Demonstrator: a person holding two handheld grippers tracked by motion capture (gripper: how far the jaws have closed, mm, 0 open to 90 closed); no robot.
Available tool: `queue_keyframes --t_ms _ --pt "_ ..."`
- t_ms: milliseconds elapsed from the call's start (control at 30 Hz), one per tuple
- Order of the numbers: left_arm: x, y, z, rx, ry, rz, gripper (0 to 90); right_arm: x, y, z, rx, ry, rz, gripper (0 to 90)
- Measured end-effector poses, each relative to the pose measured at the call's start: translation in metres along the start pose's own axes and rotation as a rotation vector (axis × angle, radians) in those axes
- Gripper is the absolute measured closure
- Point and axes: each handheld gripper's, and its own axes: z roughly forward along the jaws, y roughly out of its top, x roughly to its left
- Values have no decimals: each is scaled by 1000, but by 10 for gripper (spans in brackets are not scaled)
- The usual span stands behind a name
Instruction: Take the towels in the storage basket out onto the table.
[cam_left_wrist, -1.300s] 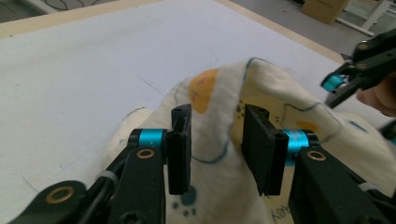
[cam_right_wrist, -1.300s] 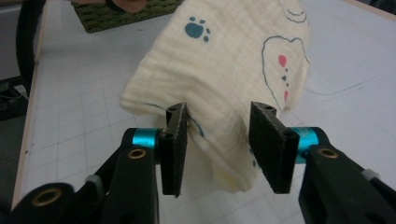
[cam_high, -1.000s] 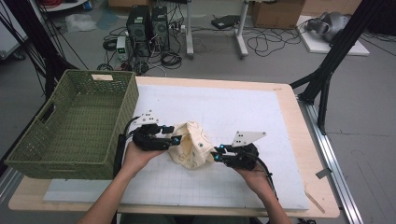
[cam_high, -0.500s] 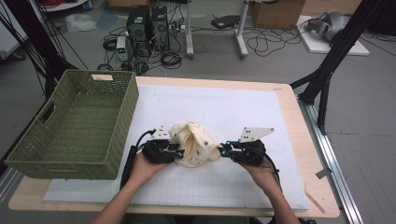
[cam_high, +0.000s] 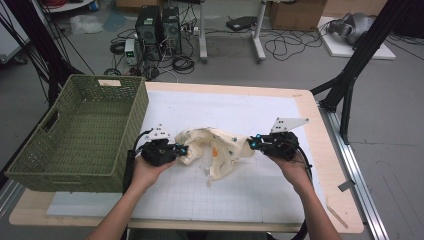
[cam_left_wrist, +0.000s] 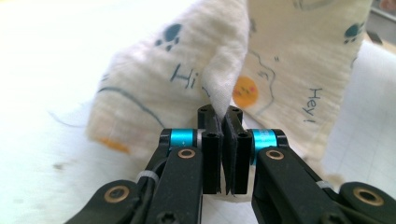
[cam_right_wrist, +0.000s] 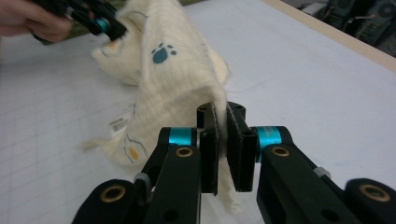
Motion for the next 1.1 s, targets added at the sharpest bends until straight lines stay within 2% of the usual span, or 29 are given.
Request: queue_keyframes --t_ms 67,200,367,467,567,667,733,933,1033,1100 --pt "5 0 0 -1 22 -12 863 -8 -1 0 -5 -27 19 844" --pt "12 -3 10 25 58 -39 862 -22 -8 10 48 -48 72 841" --pt "20 -5 22 40 94 -59 860 -26 -10 21 73 -63 71 825" --pt "24 -6 23 35 106 -85 849 -27 -11 19 80 -71 75 770" --pt "24 -5 19 26 100 -85 746 -27 -14 11 56 -81 95 728" --pt "22 -3 12 -17 92 -91 663 -27 -18 5 58 -82 106 694" --pt "20 -1 8 -32 88 -82 635 -26 -18 -1 43 -82 116 679" --pt "13 2 0 -51 81 -50 585 -11 -13 -14 -3 -81 81 654" --pt "9 3 -4 -53 70 -39 573 -2 -14 -15 -16 -69 49 646" --pt "5 4 -6 -52 61 -24 568 5 -15 -13 -14 -53 44 644"
